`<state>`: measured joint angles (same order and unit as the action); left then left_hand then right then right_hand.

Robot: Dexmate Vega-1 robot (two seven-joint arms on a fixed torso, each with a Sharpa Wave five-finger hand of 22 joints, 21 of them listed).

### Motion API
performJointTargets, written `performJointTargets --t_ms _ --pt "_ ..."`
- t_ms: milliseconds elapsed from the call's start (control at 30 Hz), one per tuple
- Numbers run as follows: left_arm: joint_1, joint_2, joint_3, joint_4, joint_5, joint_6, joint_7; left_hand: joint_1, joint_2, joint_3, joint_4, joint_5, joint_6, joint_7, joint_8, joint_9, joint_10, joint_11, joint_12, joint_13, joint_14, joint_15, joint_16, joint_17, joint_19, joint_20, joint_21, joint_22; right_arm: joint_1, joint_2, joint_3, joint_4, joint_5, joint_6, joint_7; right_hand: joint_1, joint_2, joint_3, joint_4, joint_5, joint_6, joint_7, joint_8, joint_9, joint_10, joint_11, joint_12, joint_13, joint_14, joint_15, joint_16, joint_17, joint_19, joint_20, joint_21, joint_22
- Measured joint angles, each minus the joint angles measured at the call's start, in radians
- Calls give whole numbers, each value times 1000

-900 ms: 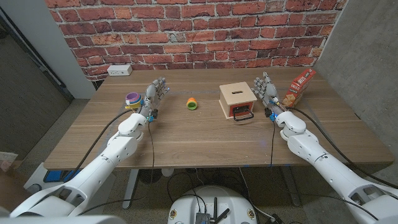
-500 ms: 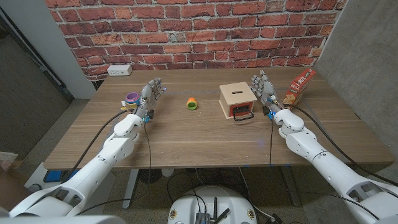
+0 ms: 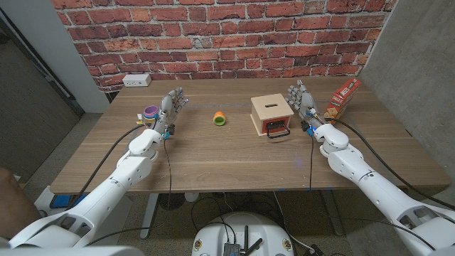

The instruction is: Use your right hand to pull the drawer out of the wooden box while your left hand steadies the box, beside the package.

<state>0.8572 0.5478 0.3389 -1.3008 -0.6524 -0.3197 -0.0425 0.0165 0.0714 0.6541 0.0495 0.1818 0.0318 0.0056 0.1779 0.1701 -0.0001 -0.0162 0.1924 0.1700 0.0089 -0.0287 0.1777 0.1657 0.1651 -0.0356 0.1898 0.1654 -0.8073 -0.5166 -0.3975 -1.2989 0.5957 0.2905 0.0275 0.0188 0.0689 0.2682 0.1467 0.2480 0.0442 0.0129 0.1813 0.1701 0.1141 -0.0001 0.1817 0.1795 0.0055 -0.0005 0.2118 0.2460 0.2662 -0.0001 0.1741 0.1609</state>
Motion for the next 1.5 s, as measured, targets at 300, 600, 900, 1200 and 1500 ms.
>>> performJointTargets --t_ms 300,600,900,1200,1500 --pt "8 15 4 -41 20 16 25 5 5 6 -6 0 0 0 0 0 5 -5 0 0 4 -4 0 0 5 -5 0 0 -9 -4 4 0 -9 18 -9 5 5 1 -1 0 11 0 4 0 11 0 8 0 0 0 0 -5 0 0 4 0" --pt "1 36 12 -82 61 28 50 9 9 12 -12 0 6 -4 0 0 9 -9 0 0 5 -5 -1 -2 5 -5 0 0 -22 -8 12 8 -20 48 -17 5 5 5 -5 4 16 5 4 0 15 -4 8 0 0 0 0 -5 0 0 4 0" --pt "-17 43 23 -93 84 38 52 17 9 18 -18 0 16 -5 0 0 11 -11 0 0 5 -5 -1 -3 7 -4 0 0 -42 -20 17 0 -43 69 -38 5 5 8 -8 4 22 -1 8 0 18 0 8 0 5 -5 0 -9 5 -5 4 0" --pt "-37 35 34 -77 96 39 44 17 9 19 -28 0 16 -5 0 0 11 -11 0 0 5 -5 -1 -3 7 -4 0 0 -81 -58 32 -62 -74 70 -77 11 11 8 -8 4 32 0 8 0 25 0 8 0 11 -11 0 -9 5 -5 4 0" --pt "-50 21 42 -59 102 36 41 22 14 19 -28 0 16 -5 0 0 11 -11 0 0 11 0 -1 0 7 -4 0 0 -128 -102 50 -136 -98 52 -110 11 11 12 -12 4 36 -4 8 0 25 0 8 0 13 -13 0 -14 5 -5 4 0"
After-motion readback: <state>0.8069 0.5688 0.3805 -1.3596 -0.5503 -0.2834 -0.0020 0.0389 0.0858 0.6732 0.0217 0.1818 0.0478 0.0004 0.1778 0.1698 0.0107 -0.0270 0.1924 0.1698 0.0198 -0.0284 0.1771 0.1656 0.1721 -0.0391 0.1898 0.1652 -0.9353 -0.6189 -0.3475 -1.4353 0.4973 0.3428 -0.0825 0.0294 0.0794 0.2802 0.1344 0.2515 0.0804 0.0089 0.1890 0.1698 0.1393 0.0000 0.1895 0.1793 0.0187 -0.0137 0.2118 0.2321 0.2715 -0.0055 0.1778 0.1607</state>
